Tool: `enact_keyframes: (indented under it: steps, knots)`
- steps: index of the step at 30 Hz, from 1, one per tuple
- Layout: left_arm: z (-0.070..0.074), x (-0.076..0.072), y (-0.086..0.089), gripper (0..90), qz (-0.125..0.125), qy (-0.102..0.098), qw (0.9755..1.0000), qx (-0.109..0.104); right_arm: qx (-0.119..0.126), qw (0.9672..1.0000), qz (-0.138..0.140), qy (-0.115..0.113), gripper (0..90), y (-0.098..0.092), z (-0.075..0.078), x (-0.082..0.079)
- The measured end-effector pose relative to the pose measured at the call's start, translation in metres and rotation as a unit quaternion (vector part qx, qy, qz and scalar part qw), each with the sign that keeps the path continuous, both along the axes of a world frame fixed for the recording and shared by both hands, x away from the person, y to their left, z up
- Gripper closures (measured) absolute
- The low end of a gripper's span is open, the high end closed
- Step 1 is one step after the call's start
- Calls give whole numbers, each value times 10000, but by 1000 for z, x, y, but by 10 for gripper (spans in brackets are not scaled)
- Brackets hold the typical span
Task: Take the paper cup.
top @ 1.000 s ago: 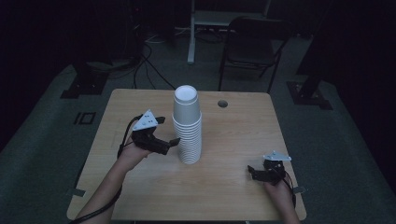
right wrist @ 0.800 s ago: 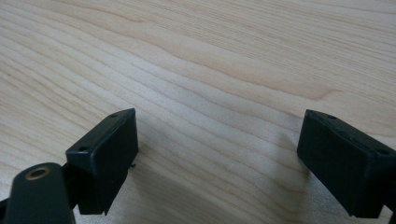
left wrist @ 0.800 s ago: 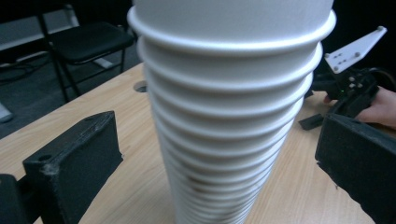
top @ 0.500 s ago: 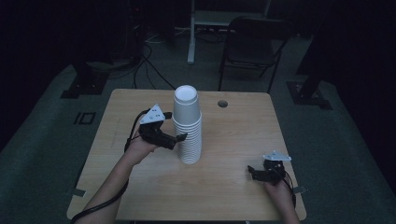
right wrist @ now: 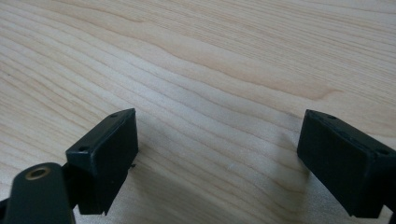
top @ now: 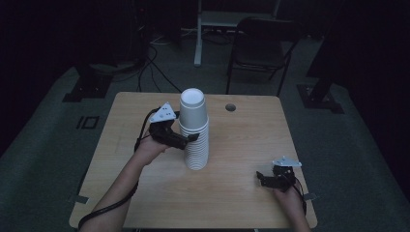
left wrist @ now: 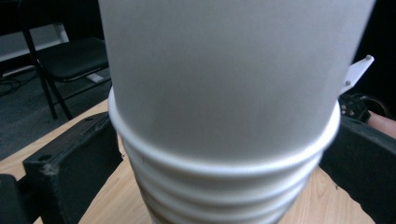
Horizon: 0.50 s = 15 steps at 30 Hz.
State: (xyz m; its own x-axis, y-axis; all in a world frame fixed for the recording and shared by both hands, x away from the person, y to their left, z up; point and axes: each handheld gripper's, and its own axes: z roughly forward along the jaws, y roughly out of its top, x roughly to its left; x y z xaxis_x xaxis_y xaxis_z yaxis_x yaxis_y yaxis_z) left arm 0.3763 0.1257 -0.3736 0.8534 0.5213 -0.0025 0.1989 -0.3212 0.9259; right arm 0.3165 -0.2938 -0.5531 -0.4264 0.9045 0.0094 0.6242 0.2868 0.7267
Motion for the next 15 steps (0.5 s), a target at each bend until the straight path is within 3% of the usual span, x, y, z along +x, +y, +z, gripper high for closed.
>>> enact_keyframes:
  steps: [7,15]
  knots:
    - [-4,4,-5,3,-39,40,10000,-70,1,10000,-3,1,118,0,0,0]
    - [-8,4,-6,30,-65,-74,9997,-213,2,10000,-2,3,118,0,0,0]
